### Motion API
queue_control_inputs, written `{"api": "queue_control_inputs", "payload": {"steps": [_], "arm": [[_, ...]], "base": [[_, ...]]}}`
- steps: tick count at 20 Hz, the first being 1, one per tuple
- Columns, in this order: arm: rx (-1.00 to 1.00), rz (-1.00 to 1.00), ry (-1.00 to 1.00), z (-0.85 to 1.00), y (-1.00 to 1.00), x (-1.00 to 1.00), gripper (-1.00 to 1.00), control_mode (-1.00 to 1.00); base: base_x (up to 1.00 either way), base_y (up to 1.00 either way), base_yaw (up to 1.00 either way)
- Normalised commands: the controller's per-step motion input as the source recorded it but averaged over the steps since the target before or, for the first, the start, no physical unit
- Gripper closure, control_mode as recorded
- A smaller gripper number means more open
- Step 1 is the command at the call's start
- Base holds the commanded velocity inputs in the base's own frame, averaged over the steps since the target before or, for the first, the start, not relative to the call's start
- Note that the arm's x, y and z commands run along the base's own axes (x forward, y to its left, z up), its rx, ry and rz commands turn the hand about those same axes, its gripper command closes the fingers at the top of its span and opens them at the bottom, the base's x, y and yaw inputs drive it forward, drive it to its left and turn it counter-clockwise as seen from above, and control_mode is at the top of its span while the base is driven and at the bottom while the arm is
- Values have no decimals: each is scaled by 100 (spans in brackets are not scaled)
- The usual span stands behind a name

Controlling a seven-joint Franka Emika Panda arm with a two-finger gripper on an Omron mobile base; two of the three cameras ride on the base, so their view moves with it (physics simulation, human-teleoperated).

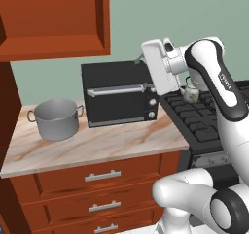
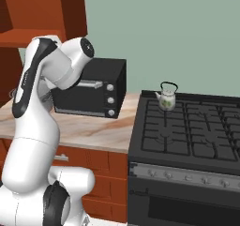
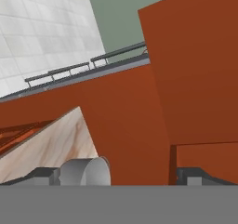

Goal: Pick the kettle from the cabinet and place it on a stove burner. Then pick the pot from the counter and place it on another stove burner. Finally, turn both burners on.

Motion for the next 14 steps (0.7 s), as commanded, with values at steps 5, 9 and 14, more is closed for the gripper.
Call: {"api": "queue_control_inputs", "payload": {"steps": [5,9,14], "arm": [[0,0,0,0,0,0,-100,100],[0,0,0,0,0,0,-100,100],[0,0,0,0,0,0,-100,100]], "base": [[0,42,0],[0,47,-1],[0,44,-1]]}}
